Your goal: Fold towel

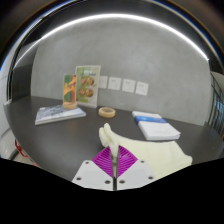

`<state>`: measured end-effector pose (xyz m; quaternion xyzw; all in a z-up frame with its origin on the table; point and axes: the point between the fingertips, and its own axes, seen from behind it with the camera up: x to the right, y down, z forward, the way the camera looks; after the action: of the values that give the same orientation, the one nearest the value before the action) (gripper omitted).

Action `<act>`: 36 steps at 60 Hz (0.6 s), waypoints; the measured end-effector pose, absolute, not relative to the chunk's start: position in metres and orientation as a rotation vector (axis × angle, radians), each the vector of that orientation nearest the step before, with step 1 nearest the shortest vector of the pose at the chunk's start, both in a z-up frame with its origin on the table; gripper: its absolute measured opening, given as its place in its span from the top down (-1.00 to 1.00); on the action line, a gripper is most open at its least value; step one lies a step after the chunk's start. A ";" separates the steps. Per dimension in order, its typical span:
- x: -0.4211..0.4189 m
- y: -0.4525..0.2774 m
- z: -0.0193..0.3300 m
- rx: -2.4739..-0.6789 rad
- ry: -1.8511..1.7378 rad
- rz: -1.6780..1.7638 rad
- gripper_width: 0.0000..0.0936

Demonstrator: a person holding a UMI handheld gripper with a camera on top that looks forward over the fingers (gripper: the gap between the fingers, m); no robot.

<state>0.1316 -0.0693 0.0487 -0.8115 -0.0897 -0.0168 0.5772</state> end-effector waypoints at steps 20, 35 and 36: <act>0.338 -0.062 0.056 -1.960 0.168 -0.045 0.93; 0.373 -0.068 0.017 -2.028 0.197 -0.174 0.34; 0.374 -0.071 0.018 -2.030 0.197 -0.188 0.17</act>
<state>0.3737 -0.0705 0.0181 -0.8465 0.0822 -0.0782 0.5201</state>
